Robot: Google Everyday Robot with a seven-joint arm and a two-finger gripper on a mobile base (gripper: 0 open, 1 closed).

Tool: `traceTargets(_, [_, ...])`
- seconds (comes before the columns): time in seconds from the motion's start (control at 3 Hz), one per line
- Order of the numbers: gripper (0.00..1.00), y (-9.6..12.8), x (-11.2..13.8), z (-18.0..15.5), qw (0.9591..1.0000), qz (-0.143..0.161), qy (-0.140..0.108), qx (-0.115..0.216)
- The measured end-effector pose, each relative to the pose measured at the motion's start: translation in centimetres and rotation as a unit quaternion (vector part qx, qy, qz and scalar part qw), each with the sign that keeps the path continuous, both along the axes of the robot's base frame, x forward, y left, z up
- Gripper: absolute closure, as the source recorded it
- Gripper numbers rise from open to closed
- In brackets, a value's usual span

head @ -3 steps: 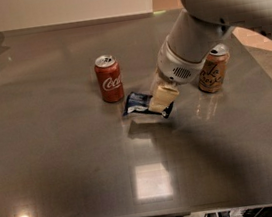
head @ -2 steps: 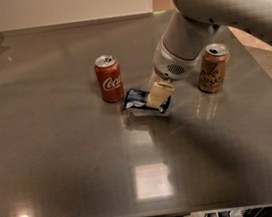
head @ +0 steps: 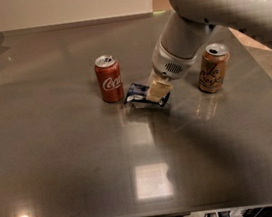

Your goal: Move rxbar blueberry near coke can

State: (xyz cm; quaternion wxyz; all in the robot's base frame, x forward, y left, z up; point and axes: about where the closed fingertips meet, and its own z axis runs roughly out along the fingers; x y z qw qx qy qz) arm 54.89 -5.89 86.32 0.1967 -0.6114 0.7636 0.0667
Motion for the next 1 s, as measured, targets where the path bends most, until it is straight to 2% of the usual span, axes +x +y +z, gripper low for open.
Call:
traceTargets(0.33, [0.13, 0.06, -0.06, 0.04, 1.0, 0.001, 0.0, 0.0])
traceTargets(0.67, [0.0, 0.11, -0.14, 0.09, 1.0, 0.001, -0.001, -0.001])
traceTargets(1.0, [0.0, 0.11, -0.14, 0.09, 1.0, 0.001, -0.001, -0.001])
